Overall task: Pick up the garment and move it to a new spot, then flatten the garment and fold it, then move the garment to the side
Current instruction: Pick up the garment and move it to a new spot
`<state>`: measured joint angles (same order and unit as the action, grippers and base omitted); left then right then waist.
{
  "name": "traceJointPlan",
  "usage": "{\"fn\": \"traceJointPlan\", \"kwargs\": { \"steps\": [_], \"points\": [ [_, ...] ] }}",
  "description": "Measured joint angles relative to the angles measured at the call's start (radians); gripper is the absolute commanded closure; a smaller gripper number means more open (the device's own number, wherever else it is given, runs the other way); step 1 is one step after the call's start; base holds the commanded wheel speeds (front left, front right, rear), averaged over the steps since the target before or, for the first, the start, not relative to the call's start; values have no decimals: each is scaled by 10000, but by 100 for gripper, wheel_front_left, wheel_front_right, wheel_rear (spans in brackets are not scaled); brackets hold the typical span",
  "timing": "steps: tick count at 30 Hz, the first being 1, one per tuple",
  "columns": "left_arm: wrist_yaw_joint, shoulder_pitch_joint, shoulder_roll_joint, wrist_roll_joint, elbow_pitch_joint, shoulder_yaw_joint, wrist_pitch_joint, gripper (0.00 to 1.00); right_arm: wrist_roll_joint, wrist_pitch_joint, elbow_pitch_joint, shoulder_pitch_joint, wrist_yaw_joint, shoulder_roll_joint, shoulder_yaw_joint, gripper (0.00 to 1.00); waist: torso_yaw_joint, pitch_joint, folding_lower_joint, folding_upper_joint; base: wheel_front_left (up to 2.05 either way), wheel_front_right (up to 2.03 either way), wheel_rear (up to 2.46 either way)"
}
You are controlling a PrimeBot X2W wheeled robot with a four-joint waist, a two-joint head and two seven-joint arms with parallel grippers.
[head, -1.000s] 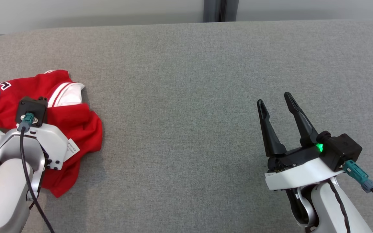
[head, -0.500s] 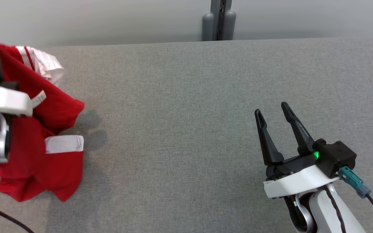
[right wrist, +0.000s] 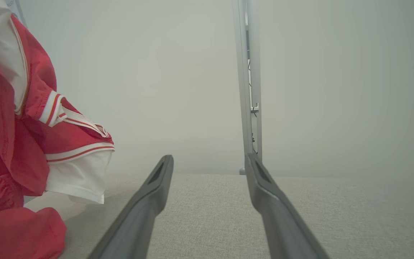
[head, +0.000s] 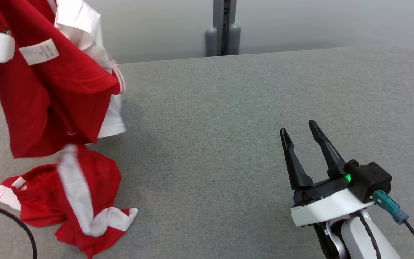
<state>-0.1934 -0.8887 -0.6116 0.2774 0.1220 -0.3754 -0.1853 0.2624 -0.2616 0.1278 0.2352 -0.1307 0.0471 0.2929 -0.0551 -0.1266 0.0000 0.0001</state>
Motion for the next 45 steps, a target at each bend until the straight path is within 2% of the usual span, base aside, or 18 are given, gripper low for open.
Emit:
{"fn": "traceJointPlan", "kwargs": {
  "steps": [5,15,25,31,36,45],
  "points": [
    [337,-946,397,-297,192,-460,-194,100,8,0,2,-18,0,0,33,0,-286,79,0,0,0,0,0],
    [1252,-2144,1797,-115,1041,-1415,-504,100,77,0,-54,-27,0,2,67,0,-900,-20,0,0,0,0,0],
    [1812,-2713,2957,556,1896,-1569,-706,100,203,0,-136,87,0,2,50,0,-1552,-369,0,0,0,0,0],
    [2169,-2612,3430,1135,2330,-1632,-706,100,290,0,-209,216,0,0,-13,0,-1767,-663,0,-1,0,0,0],
    [2499,-1894,4054,1636,2587,-1937,-717,100,291,0,-251,235,0,2,-115,0,-1786,-924,0,0,0,0,0],
    [2725,-123,5037,1544,3382,-2757,-750,100,270,0,-309,428,0,2,-226,0,-1595,-1289,0,-1,0,0,0]
  ]
}}
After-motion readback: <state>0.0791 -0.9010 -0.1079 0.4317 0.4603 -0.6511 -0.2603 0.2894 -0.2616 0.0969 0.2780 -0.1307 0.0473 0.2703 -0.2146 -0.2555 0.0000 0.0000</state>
